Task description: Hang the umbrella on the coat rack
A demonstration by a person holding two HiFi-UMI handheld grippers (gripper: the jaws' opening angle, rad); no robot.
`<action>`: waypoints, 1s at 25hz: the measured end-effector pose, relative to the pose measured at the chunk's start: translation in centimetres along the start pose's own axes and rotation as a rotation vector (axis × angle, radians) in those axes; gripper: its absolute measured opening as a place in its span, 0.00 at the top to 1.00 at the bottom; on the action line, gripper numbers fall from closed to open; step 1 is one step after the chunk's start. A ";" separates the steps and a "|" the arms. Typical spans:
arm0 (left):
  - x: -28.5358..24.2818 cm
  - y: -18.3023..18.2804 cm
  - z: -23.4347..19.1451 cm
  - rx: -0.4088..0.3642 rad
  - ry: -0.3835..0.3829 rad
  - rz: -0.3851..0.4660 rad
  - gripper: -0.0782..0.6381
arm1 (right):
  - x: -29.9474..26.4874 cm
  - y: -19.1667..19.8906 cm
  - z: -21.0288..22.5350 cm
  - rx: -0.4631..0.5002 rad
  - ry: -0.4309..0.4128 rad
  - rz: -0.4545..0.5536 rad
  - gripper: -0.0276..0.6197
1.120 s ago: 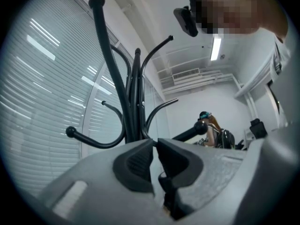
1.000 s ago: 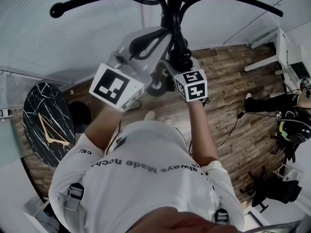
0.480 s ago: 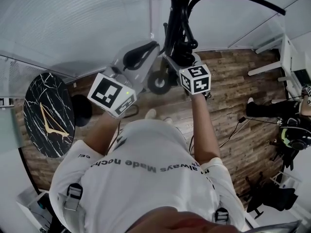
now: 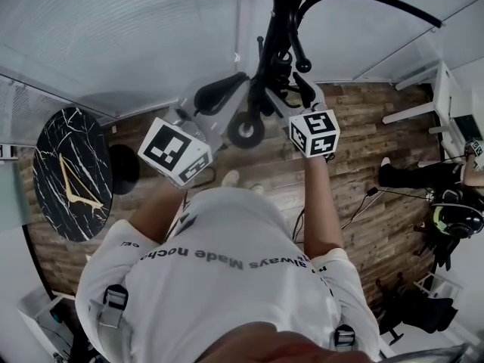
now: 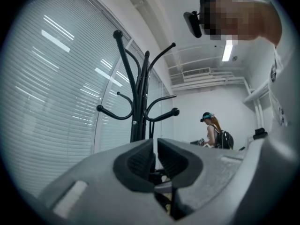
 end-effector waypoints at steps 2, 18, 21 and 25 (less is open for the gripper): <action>0.1 0.0 0.5 0.003 0.006 -0.001 0.85 | 2.0 -1.1 0.0 0.000 0.010 0.034 0.46; -0.6 1.4 3.8 0.001 0.064 -0.024 0.87 | 15.4 -6.4 -2.2 -0.043 0.126 0.167 0.70; -0.5 1.7 4.3 0.001 0.064 -0.030 0.87 | 16.9 -6.5 -2.7 -0.045 0.152 0.167 0.74; -0.5 2.1 4.6 0.006 0.052 -0.037 0.87 | 18.5 -6.5 -3.1 -0.046 0.173 0.166 0.78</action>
Point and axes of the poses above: the fingertips, and each gripper's own axes: x backward along the fingers, z to its right, y out of its underside, the point moved 9 cm from there along x, backward along the fingers, and after that the axes turned 10 degrees about y, right-handed, at the moved point
